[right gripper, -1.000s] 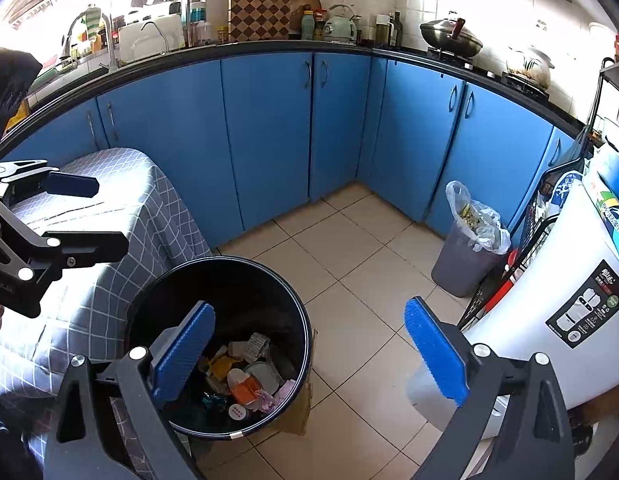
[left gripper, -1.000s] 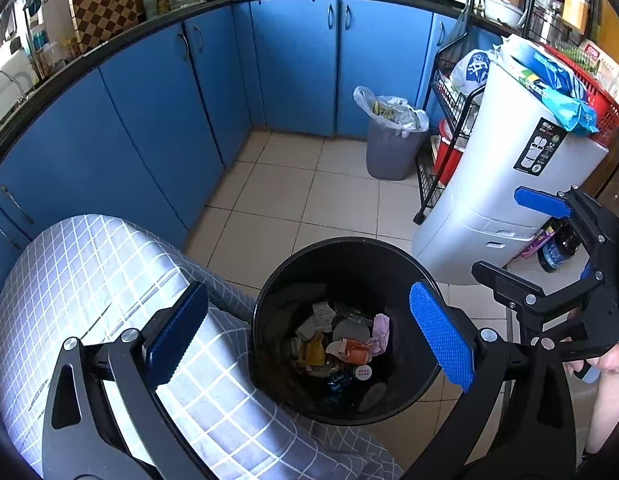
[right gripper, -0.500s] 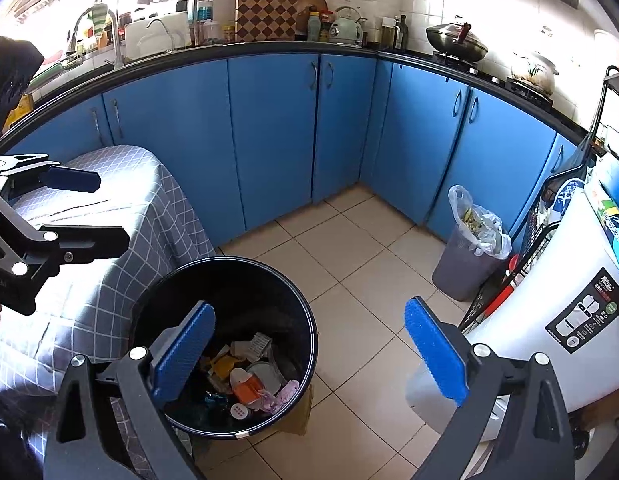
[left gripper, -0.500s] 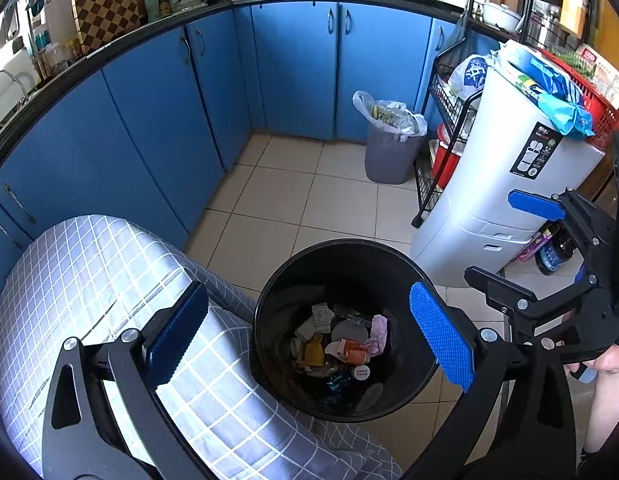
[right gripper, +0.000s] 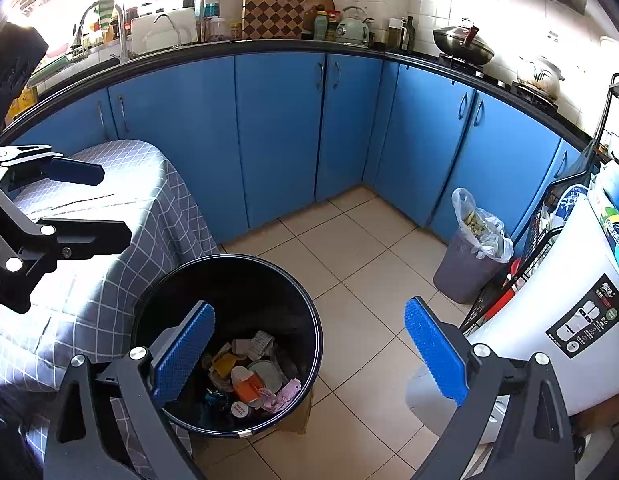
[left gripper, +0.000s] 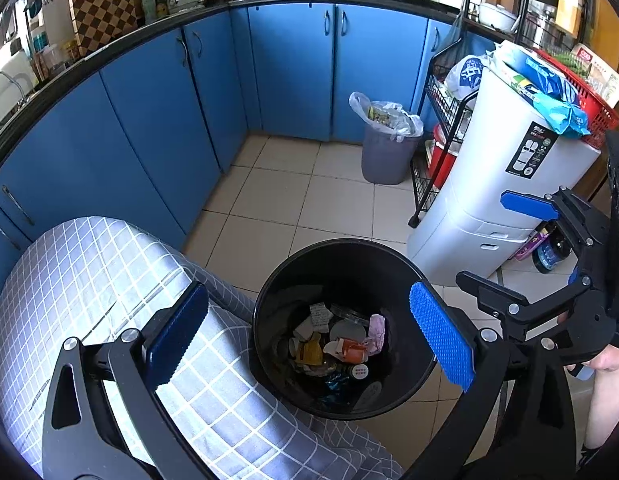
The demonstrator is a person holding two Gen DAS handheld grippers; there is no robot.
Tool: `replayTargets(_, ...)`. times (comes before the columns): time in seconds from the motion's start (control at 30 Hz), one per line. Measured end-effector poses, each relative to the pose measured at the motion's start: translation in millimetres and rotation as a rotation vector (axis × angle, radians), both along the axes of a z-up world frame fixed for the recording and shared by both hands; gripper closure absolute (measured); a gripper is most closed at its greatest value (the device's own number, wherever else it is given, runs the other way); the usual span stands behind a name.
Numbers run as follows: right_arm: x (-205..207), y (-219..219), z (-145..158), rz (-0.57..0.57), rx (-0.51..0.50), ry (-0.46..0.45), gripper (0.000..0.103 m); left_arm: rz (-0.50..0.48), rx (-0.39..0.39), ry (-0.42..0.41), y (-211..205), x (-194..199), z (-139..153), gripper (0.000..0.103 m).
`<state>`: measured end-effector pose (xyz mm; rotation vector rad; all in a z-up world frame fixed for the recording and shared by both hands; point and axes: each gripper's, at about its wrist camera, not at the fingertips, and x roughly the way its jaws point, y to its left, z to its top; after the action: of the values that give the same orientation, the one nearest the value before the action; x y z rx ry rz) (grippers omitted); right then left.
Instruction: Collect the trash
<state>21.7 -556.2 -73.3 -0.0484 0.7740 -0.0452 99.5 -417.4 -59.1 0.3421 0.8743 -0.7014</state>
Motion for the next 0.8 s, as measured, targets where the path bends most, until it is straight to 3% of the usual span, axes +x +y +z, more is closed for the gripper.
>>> replayTargets(0.57,0.7,2.2,-0.2,0.001,-0.005,0.001,0.010,-0.007,-0.041,-0.034,4.8,-2.5,9.7,0.004)
replayTargets(0.8,0.4,2.5,-0.2,0.001,-0.003,0.001,0.010,0.009,0.007,-0.041,1.7,-2.7,4.6,0.004)
